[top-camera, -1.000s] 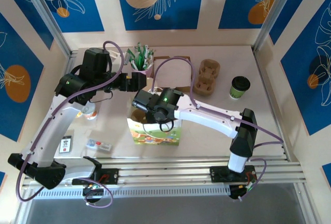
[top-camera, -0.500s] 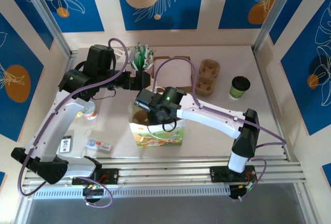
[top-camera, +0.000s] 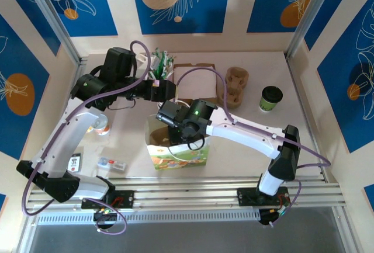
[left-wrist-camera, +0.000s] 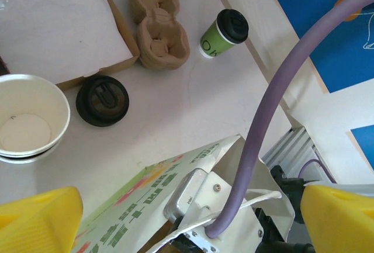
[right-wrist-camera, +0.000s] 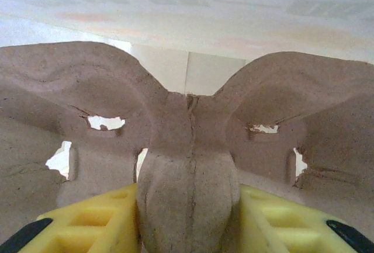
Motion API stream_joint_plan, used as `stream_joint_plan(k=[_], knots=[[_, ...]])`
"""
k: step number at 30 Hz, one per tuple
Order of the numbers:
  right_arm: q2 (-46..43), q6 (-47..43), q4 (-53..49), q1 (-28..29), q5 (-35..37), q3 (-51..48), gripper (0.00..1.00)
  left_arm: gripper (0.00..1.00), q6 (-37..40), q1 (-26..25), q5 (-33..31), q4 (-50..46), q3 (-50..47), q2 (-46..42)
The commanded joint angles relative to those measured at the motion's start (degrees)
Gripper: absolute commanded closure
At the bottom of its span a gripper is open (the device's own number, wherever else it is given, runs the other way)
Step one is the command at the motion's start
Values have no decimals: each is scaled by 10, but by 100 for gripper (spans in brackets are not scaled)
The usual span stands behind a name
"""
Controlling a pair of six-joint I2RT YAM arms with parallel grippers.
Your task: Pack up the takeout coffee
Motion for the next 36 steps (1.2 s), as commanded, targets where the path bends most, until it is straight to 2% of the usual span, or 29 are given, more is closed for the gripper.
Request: stream_joint_plan(k=[1, 7, 10, 17, 20, 24, 36], knots=[[-32, -17, 54, -29, -32, -1, 58, 6, 62, -30, 27, -111, 2, 4], [-35, -29, 55, -34, -42, -2, 58, 10, 79, -34, -1, -124, -9, 14], [-37, -32, 56, -33, -46, -1, 58, 18, 84, -34, -15, -127, -7, 18], [-40, -42, 54, -33, -49, 6, 58, 21, 88, -34, -26, -135, 12, 28], [-44, -50, 55, -33, -50, 4, 58, 21, 74, -31, -72, -140, 24, 30], [-55, -64, 62, -30, -51, -3, 58, 17, 49, -20, -98, -134, 47, 24], [-66, -92, 69, -18, -50, -18, 58, 10, 2, -7, -96, -117, 54, -10]])
